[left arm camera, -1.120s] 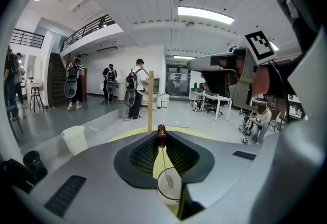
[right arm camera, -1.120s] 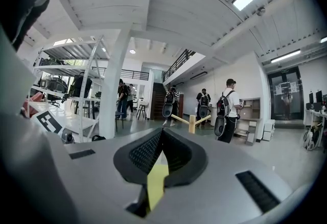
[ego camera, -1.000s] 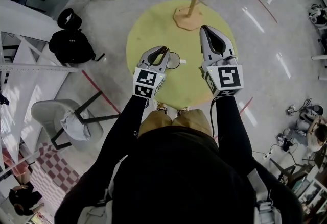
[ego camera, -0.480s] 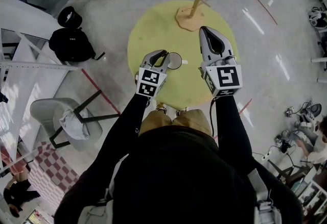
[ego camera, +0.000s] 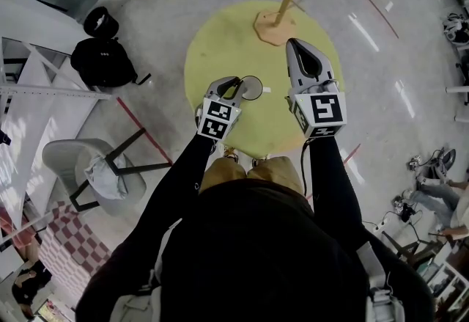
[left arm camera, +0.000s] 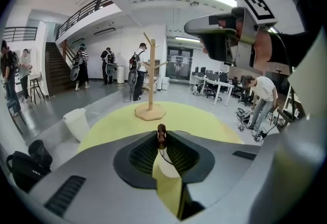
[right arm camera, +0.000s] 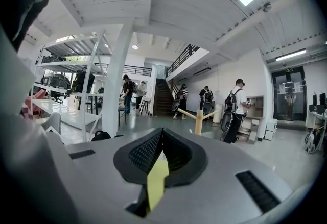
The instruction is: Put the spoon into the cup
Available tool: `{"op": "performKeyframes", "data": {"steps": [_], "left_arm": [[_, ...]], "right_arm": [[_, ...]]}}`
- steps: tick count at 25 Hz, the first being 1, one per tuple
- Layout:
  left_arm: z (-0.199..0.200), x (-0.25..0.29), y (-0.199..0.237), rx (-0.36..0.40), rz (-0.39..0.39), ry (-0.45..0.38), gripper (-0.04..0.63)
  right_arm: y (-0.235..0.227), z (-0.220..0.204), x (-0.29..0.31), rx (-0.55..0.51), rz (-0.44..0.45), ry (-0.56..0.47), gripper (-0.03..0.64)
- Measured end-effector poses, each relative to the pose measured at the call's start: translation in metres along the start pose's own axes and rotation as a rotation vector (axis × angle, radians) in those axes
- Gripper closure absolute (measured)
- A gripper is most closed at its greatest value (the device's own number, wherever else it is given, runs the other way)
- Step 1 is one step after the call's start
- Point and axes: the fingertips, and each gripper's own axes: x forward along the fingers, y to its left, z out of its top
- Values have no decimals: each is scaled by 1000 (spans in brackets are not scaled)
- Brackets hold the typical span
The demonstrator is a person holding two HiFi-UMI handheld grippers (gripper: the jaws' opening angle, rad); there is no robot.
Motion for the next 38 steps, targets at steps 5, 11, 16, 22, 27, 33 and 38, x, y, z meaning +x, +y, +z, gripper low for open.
{"op": "performKeyframes", "data": {"steps": [5, 11, 16, 22, 27, 33, 38], "left_arm": [[-10, 4, 0, -20, 4, 29, 537], [-16, 5, 0, -33, 11, 39, 534], [-18, 6, 2, -27, 12, 43, 527], [-18, 3, 3, -34, 20, 36, 464], [-18, 1, 4, -43, 33, 36, 439], [-22, 0, 4, -43, 30, 36, 439], [-23, 0, 4, -38, 27, 37, 439]], "right_arm": [[-5, 0, 0, 2, -9, 1, 591], [-8, -2, 0, 5, -16, 6, 591], [-9, -1, 0, 9, -16, 3, 591], [-6, 0, -3, 6, -15, 0, 591], [-4, 3, -6, 4, -12, -2, 591], [0, -1, -8, 4, -16, 2, 591], [0, -2, -9, 1, -18, 3, 591]]}}
